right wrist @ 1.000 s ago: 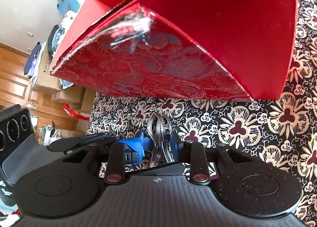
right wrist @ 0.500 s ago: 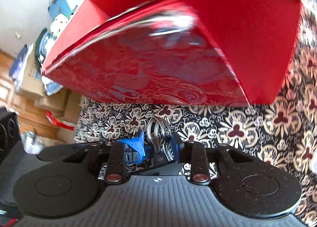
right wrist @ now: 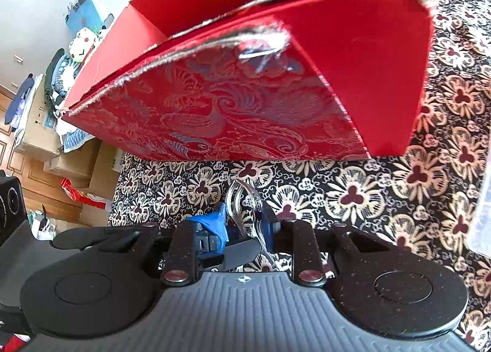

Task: Organize rigid objects
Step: 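Carry the silver clip with the right gripper up over the red box, then lower the silver clip into the red box and open the right gripper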

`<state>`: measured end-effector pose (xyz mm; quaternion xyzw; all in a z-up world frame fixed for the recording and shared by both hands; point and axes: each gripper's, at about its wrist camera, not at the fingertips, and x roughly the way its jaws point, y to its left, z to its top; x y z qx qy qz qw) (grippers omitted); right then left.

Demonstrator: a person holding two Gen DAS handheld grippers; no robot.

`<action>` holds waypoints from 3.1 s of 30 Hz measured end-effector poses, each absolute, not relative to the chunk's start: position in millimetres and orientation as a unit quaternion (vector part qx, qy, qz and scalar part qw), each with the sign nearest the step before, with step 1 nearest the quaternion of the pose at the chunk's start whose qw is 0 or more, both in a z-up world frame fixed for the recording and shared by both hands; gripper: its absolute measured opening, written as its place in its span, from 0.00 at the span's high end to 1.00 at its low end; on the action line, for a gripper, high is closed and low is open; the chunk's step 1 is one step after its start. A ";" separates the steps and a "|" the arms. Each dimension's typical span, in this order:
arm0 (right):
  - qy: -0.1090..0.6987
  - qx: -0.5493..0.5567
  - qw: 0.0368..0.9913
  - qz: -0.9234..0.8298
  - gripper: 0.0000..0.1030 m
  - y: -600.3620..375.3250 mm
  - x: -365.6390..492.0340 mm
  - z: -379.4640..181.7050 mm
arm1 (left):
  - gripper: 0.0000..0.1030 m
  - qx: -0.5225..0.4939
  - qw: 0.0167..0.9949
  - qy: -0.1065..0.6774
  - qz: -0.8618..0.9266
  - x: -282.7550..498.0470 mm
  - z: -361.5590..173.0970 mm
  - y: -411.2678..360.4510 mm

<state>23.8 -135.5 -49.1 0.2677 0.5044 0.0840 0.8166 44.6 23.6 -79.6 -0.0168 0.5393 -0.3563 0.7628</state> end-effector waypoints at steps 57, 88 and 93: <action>0.406 0.221 0.877 0.131 0.97 -176.1 116.8 46.5 | 0.91 0.048 0.814 0.405 -0.415 146.5 48.0 -14.9; 0.578 0.257 0.760 0.151 0.97 -173.4 177.8 -26.6 | 0.90 0.118 0.759 0.570 -0.292 183.1 -38.0 -37.5; 0.576 0.265 0.758 0.152 0.97 -177.7 179.2 -28.1 | 0.88 0.121 0.763 0.569 -0.281 184.3 -37.8 -39.0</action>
